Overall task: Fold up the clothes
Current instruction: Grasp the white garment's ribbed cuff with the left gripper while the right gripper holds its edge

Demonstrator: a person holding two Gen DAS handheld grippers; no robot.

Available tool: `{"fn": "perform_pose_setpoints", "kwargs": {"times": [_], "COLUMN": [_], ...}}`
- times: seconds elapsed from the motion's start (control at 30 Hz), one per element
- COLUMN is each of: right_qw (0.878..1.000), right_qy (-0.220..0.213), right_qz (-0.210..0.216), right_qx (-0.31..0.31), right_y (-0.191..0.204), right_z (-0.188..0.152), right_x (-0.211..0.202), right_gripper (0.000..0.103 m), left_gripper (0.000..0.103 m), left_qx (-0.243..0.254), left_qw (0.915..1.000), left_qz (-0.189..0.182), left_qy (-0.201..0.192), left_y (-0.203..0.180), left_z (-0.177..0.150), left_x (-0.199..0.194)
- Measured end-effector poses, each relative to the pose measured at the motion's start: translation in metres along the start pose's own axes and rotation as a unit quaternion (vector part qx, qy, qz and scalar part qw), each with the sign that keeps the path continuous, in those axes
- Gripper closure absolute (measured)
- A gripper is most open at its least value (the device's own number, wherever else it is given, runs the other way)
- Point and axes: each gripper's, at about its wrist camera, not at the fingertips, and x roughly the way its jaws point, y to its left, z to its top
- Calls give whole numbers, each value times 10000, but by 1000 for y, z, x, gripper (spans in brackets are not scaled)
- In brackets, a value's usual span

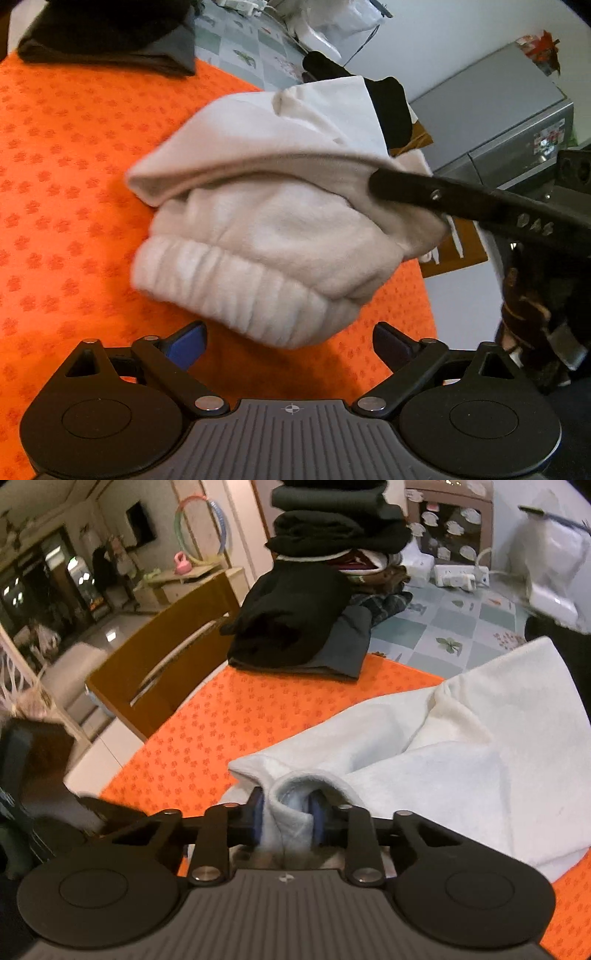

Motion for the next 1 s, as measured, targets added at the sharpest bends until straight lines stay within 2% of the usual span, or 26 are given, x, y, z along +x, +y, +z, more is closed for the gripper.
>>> {"fn": "perform_pose_setpoints", "kwargs": {"times": [0.1,0.17,0.27,0.33,0.47,0.57,0.7,1.0], "right_qw": [9994,9979,9946,9905,9772,9605,9348,8658], "right_qy": [-213,-406,-644,-817,-1191,-1574,-2064,-3103], "right_qz": [-134,-289,-589,-882,-1418,-1807,-2305,-3316], "right_qx": [234,407,556,661,1040,1415,1746,2101], "right_y": [-9,-18,-33,-46,-76,-99,-122,-148], "right_z": [4,7,10,9,4,-1,-10,-36], "right_x": [-13,-25,-45,-60,-89,-115,-152,-244], "right_gripper": [81,82,83,84,85,86,86,87], "left_gripper": [19,31,48,62,73,79,83,87], "left_qx": [-144,-265,-282,-162,412,745,919,1113], "left_qw": [9997,9987,9941,9898,9789,9690,9570,9317], "left_qz": [118,234,550,773,1222,1518,1832,2351], "left_qy": [-185,-380,-887,-1187,-1584,-1803,-2053,-2537], "left_y": [0,0,-1,-4,-21,-30,-31,-29], "left_z": [5,9,12,16,26,35,51,88], "left_x": [10,10,2,-3,-12,-22,-45,-92]}}
